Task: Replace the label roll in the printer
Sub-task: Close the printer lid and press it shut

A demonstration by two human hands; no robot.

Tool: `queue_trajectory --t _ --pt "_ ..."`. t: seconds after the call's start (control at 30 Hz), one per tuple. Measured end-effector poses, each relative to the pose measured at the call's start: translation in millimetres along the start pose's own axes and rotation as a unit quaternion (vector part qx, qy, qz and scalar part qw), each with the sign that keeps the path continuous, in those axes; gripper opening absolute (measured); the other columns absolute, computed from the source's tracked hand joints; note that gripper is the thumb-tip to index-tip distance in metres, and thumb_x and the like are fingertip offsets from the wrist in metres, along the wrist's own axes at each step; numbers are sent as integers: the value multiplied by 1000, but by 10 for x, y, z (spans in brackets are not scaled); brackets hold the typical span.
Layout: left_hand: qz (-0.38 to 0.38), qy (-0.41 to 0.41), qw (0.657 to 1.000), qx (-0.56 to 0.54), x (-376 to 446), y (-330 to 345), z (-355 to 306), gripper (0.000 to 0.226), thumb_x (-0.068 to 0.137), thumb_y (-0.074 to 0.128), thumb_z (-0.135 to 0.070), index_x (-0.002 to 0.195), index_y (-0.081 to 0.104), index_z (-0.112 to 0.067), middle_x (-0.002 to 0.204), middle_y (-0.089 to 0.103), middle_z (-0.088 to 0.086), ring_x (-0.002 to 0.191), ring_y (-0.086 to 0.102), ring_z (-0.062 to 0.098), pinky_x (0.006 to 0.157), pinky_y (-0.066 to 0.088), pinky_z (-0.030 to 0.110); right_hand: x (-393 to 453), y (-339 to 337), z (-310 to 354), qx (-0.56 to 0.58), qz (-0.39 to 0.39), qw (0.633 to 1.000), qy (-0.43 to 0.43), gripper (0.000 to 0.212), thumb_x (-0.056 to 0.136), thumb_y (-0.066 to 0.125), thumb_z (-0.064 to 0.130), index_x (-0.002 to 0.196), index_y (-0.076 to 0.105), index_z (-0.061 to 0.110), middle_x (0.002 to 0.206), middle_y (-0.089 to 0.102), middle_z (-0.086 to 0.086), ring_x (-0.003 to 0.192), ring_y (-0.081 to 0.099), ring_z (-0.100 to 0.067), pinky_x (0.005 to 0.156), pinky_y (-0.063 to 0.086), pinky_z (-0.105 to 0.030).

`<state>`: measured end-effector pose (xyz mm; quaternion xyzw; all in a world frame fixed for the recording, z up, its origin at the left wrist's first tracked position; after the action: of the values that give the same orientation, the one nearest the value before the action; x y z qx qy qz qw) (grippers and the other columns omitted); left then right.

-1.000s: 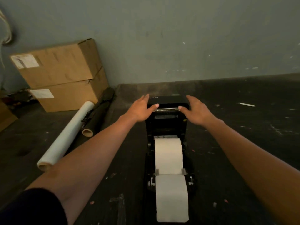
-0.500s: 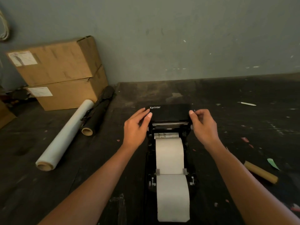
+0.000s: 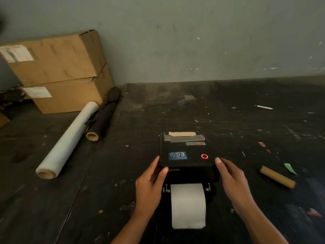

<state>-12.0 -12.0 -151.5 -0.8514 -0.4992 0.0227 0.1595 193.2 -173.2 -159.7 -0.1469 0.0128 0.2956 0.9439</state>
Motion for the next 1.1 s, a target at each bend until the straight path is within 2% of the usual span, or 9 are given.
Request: queue_trajectory --t 0.13,0.27,0.4,0.47,0.53,0.63,0.77,0.9,1.1 --pt "23 -10 999 46 -201 28 251 54 88 64 -26 133 37 -39 126 54 -21 109 50 -21 93 38 0 -114 16 -226 -13 -4 1000 24 51 89 54 40 134 48 15 126 59 -5 110 53 -13 84 42 -26" --pt "20 7 998 54 -236 29 257 56 87 67 -19 132 39 -37 120 48 -34 106 41 -33 87 32 -7 -118 20 -301 -34 -7 999 34 55 87 57 39 135 46 15 128 57 -7 115 54 -19 93 45 -34" --pt "12 22 998 57 -132 4 125 48 88 66 -23 130 45 -33 121 49 -33 108 42 -31 86 32 -7 -75 38 -290 -63 6 997 40 55 87 57 39 135 44 15 128 57 -9 113 55 -19 93 47 -36" --pt "33 -21 998 53 43 42 104 52 91 60 -35 139 42 -30 139 48 -16 123 41 -15 100 34 6 -19 82 -197 -77 26 996 35 55 89 54 38 138 40 16 130 55 -9 108 54 -16 85 47 -30" --pt "66 -125 989 45 234 139 193 63 92 53 -47 149 31 -28 153 35 -3 139 33 11 113 31 32 72 136 -63 -88 40 995 33 55 93 49 37 142 34 17 135 51 -9 107 53 -15 79 45 -25" --pt "89 -259 962 -9 348 296 300 67 94 45 -52 152 19 -30 157 27 2 143 27 24 116 26 45 210 227 69 -101 46 993 42 53 98 39 36 146 26 20 146 39 -12 127 44 -26 94 42 -37" --pt "97 -271 957 -25 288 385 381 65 94 39 -56 152 20 -31 157 29 2 142 30 24 116 27 45 218 289 -61 -68 39 995 65 51 99 34 35 147 22 23 147 37 -14 123 49 -28 90 45 -37" --pt "91 -266 959 -44 240 393 404 61 96 39 -51 151 23 -29 155 32 1 141 32 22 111 29 39 202 276 -246 -36 18 996 82 49 98 36 37 145 27 25 147 39 -11 129 44 -27 105 40 -49" --pt "82 -266 959 -58 260 378 446 63 94 44 -52 150 24 -31 155 33 0 140 33 21 112 30 39 218 290 -255 -25 23 996 80 49 98 37 37 145 27 28 144 42 -11 125 48 -27 101 44 -51"
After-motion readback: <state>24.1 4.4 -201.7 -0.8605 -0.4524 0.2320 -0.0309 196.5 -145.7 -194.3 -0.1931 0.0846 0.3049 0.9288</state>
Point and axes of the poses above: each hand's wrist, its own x-axis towards the middle knuckle, its own y-axis out of the palm, z = x × y, the point moved 10 cm from there along x, towards the middle knuckle
